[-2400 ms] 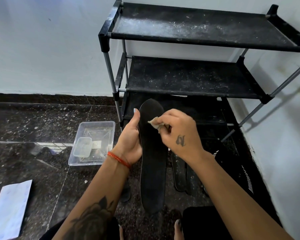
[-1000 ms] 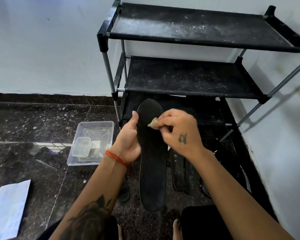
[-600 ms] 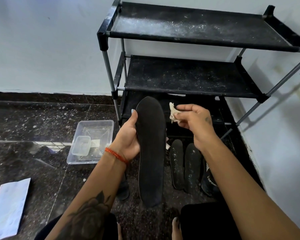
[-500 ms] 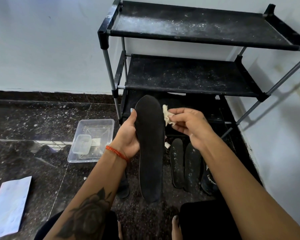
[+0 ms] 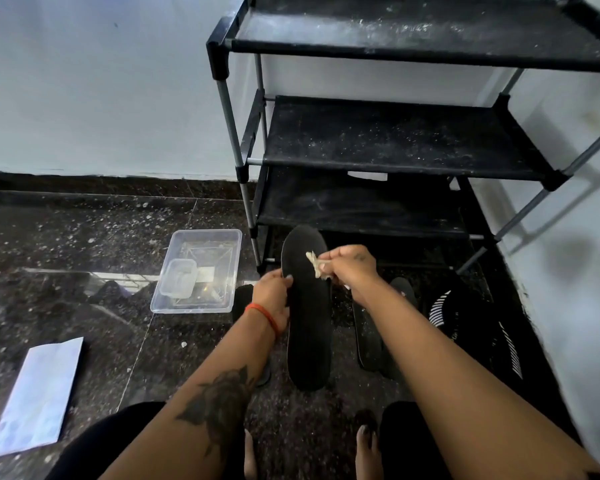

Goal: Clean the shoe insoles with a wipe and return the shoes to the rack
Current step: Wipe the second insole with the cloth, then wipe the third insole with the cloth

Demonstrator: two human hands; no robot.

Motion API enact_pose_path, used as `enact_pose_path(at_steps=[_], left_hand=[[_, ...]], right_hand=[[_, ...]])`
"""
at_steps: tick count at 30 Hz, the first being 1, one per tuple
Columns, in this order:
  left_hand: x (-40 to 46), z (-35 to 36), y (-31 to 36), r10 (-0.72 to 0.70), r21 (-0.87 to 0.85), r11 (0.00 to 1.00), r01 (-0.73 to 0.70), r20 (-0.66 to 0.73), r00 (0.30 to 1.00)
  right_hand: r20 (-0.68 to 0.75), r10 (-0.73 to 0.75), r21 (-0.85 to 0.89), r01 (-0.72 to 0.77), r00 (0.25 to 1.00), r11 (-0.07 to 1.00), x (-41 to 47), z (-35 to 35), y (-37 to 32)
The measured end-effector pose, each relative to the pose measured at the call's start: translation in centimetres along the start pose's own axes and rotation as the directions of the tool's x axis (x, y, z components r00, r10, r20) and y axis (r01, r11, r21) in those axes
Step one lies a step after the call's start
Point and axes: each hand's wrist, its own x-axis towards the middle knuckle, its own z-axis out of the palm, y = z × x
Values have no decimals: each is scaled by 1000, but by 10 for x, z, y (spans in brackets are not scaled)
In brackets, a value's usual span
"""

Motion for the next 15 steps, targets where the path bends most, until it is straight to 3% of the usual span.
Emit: enact_pose_path(at_steps=[8,15], left_hand=[[109,-45,-82,-66,78,992,98,-343,937],[195,-71,-130,-91,120,978,172,-498,862]], right_hand=[[43,43,-166,-35,998,985,77,61,80],[64,85,-209,-70,994,975,135,101,134]])
